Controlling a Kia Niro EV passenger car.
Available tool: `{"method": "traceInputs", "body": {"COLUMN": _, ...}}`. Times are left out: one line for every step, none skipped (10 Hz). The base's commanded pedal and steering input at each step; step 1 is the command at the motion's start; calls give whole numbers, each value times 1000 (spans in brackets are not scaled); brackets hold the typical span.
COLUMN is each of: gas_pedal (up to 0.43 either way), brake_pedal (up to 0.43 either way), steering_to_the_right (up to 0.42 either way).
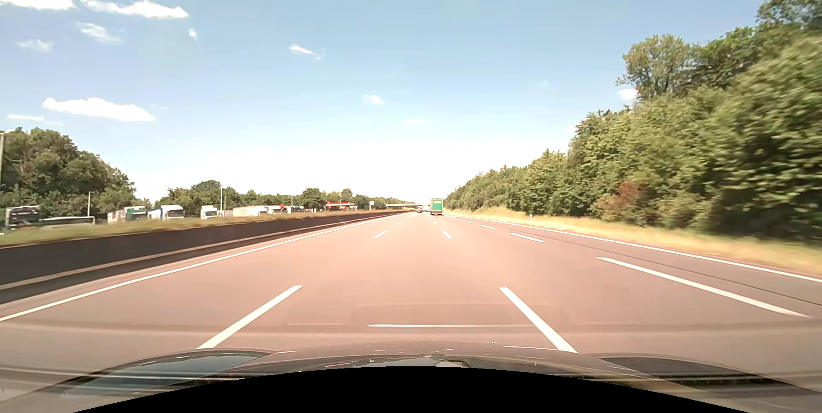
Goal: Follow the waypoints while adhering to traffic rules and regulations
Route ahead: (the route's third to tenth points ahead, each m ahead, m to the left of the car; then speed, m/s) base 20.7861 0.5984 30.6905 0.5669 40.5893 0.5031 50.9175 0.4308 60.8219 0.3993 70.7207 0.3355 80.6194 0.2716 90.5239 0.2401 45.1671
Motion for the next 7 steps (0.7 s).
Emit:
{"method": "traceInputs", "body": {"gas_pedal": 138, "brake_pedal": 0, "steering_to_the_right": -1}}
{"method": "traceInputs", "body": {"gas_pedal": 138, "brake_pedal": 0, "steering_to_the_right": -2}}
{"method": "traceInputs", "body": {"gas_pedal": 138, "brake_pedal": 0, "steering_to_the_right": -2}}
{"method": "traceInputs", "body": {"gas_pedal": 138, "brake_pedal": 0, "steering_to_the_right": -2}}
{"method": "traceInputs", "body": {"gas_pedal": 138, "brake_pedal": 0, "steering_to_the_right": -2}}
{"method": "traceInputs", "body": {"gas_pedal": 138, "brake_pedal": 0, "steering_to_the_right": -3}}
{"method": "traceInputs", "body": {"gas_pedal": 150, "brake_pedal": 0, "steering_to_the_right": -3}}
